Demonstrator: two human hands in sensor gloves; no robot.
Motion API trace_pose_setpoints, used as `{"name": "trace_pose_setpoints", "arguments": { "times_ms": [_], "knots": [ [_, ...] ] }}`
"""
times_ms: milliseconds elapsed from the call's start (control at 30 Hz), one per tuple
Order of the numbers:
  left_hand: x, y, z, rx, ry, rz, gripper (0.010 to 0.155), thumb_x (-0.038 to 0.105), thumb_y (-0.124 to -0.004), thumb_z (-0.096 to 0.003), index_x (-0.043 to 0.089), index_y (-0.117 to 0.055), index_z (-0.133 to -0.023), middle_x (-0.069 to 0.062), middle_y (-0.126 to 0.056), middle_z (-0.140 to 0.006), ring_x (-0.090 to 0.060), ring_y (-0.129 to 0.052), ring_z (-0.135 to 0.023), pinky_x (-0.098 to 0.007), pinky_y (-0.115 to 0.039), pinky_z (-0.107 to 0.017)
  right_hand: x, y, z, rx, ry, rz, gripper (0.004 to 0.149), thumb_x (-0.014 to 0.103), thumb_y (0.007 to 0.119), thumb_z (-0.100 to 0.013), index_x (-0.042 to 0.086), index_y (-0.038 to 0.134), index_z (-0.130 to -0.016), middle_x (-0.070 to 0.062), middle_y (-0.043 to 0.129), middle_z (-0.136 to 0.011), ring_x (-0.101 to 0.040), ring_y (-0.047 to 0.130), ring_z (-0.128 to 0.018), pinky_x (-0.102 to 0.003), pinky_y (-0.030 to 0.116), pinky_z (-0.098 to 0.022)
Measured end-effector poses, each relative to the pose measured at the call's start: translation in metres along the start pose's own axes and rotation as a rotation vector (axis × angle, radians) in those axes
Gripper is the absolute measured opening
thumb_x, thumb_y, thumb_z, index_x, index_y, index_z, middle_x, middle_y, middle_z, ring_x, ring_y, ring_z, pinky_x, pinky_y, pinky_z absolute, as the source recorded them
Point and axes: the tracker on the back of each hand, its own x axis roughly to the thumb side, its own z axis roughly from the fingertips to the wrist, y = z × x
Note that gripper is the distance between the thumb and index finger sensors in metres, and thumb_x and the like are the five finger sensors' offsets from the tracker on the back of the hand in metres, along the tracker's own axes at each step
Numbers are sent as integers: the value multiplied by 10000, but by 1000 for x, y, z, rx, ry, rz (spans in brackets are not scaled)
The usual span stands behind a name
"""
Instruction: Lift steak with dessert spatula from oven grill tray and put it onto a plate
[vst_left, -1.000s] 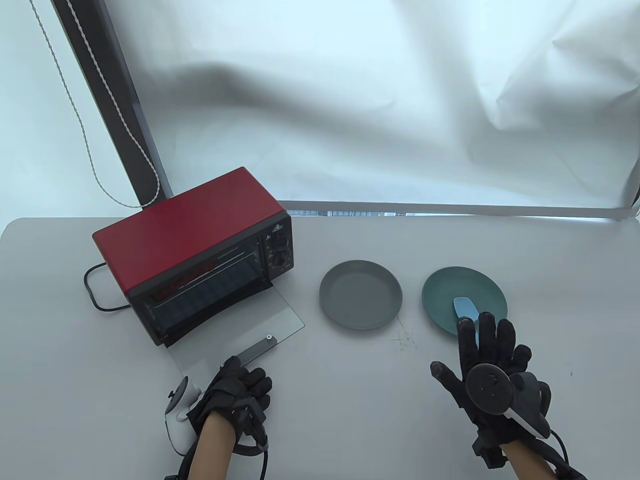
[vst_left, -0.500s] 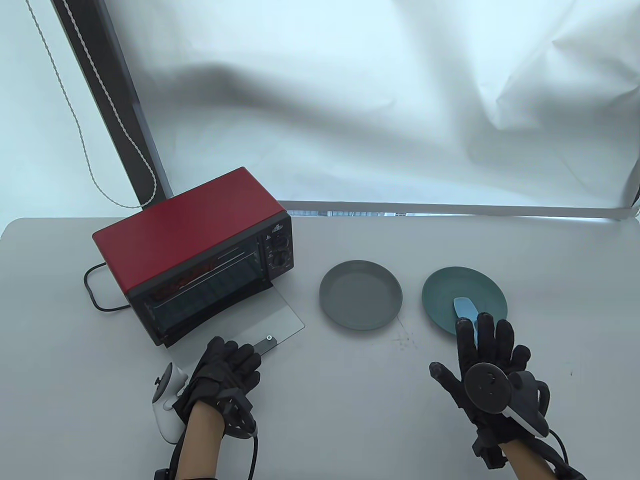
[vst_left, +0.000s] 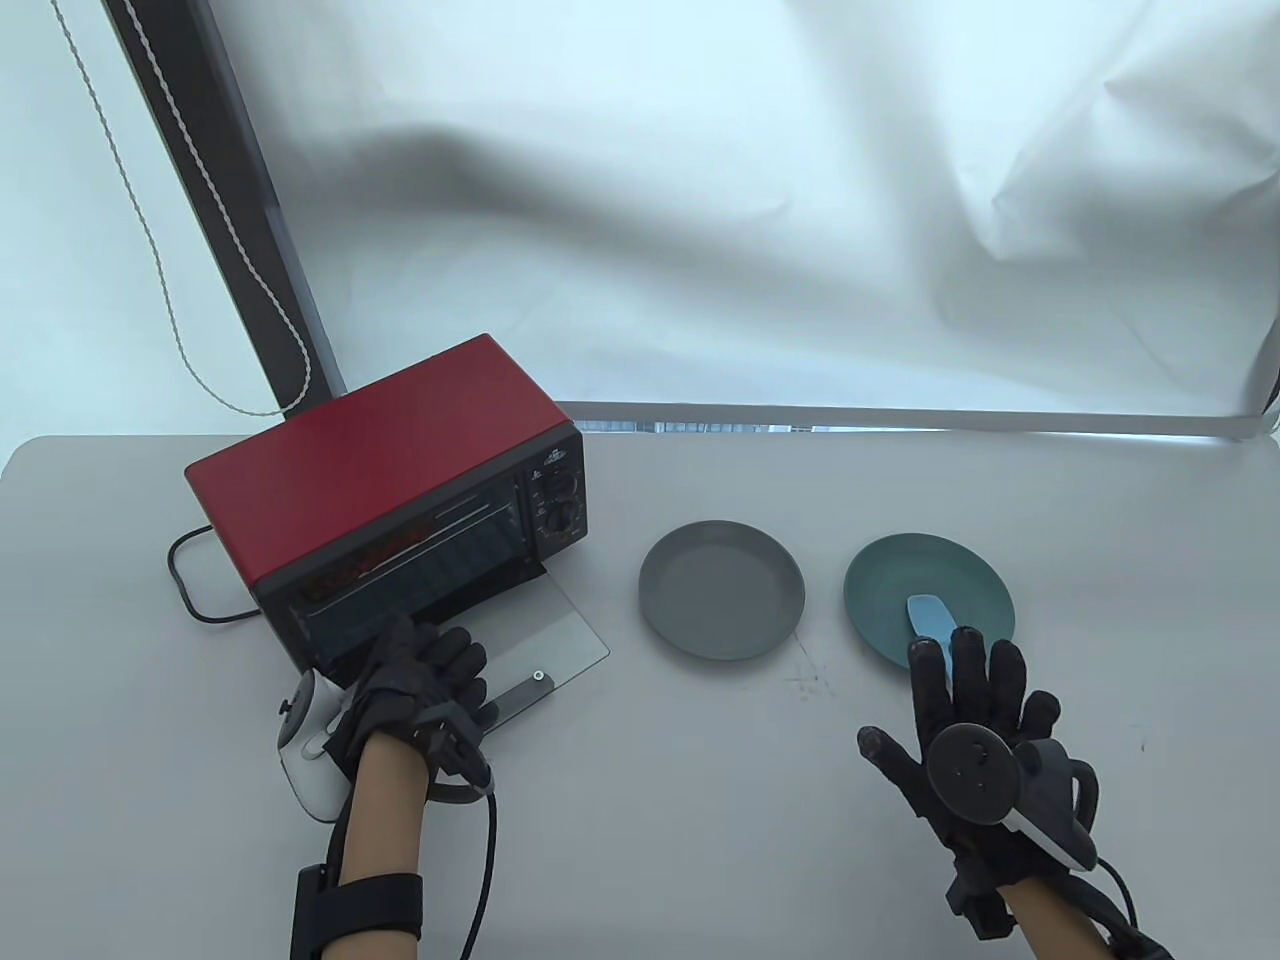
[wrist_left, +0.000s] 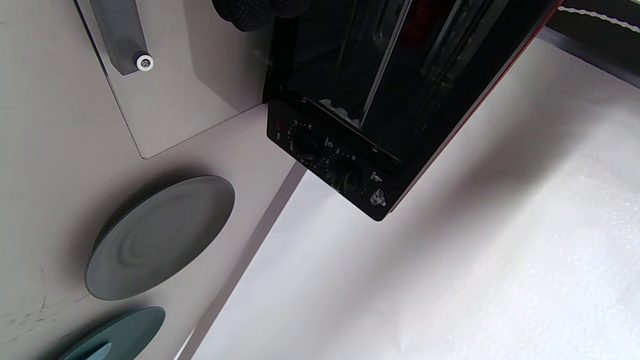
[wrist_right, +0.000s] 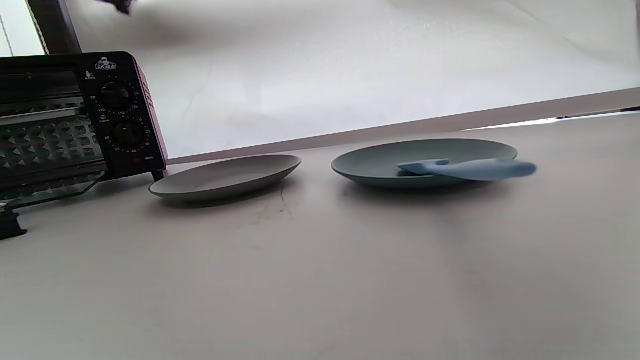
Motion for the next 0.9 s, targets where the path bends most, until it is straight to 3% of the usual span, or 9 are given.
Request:
{"name": "trace_pose_setpoints", "arguments": {
  "times_ms": [300, 567, 600, 633, 700, 900],
  "knots": [
    [9, 16, -21, 60, -26, 30, 652, 504, -362, -692, 139, -135, -1182, -106, -346, -1219, -373, -491, -1106, -609, -443, -770, 0, 0, -1, 15, 4, -8, 910, 678, 528, -622, 185, -22, -1153, -334, -87, -1211, -660, 5, -1065, -857, 159, -656],
    [15, 20, -37, 44, -33, 50, 589, 518, -334, -703, 264, -113, -1187, 39, -289, -1243, -250, -457, -1148, -572, -433, -799, 0, 0, -2, 20, 8, -8, 909, 679, 526, -623, 187, -24, -1153, -332, -90, -1212, -659, 3, -1067, -856, 159, -659],
    [16, 21, -38, 38, -36, 51, 633, 519, -330, -705, 279, -6, -1193, 54, -276, -1247, -233, -447, -1155, -567, -431, -804, 0, 0, -2, 21, 9, -9, 909, 680, 525, -623, 189, -25, -1154, -332, -89, -1212, -656, 3, -1069, -856, 158, -659],
    [18, 21, -39, 30, -38, 52, 624, 520, -326, -707, 299, -1, -1192, 70, -264, -1250, -215, -437, -1162, -561, -427, -809, 0, 0, -2, 22, 11, -10, 908, 680, 525, -623, 189, -25, -1153, -329, -91, -1212, -657, 7, -1068, -855, 158, -660],
    [21, 20, -42, 25, -45, 56, 553, 520, -322, -712, 352, -96, -1188, 102, -244, -1256, -184, -420, -1174, -550, -423, -817, -1, 0, -2, 25, 14, -14, 906, 677, 526, -625, 188, -24, -1153, -331, -88, -1212, -655, 5, -1069, -855, 158, -660],
    [26, 20, -46, 105, -88, 101, 558, 553, -322, -721, 407, -82, -1204, 165, -253, -1270, -102, -422, -1192, -521, -447, -826, -1, 0, -3, 28, 14, -18, 905, 677, 525, -625, 190, -25, -1153, -331, -90, -1212, -656, 4, -1069, -855, 159, -659]
  ]
}}
